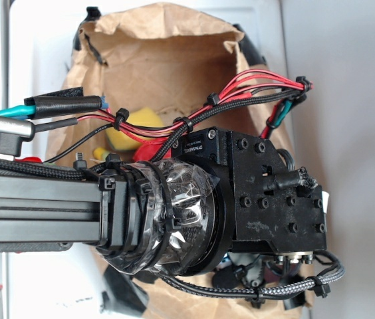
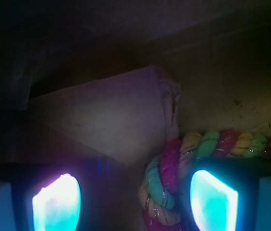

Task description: Grab the multicolored rope.

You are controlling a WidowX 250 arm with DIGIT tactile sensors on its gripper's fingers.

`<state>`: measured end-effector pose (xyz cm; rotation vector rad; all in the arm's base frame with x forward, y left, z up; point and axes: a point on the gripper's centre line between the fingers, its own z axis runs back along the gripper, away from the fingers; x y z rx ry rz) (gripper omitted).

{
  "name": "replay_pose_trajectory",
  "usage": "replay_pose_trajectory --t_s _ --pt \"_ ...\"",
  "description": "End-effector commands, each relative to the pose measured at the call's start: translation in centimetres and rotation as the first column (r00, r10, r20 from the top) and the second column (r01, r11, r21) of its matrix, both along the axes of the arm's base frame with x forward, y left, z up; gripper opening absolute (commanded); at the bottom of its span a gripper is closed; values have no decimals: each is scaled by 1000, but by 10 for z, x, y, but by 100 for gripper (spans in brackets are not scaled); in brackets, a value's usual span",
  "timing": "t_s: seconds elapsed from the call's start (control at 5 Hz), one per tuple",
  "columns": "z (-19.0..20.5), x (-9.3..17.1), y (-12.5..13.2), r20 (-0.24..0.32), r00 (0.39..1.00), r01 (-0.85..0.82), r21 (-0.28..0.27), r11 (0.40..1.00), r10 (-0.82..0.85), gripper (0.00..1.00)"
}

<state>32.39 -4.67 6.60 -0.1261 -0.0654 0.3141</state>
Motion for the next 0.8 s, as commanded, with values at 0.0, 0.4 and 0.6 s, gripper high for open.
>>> replay_pose_trajectory --t_s 0.0,0.4,0.6 --pt "5 5 -4 41 999 -14 -11 1000 14 100" --pt "-11 -5 -1 59 998 22 -19 1000 -21 100" --pt "-17 -6 4 43 999 14 0 1000 -14 100"
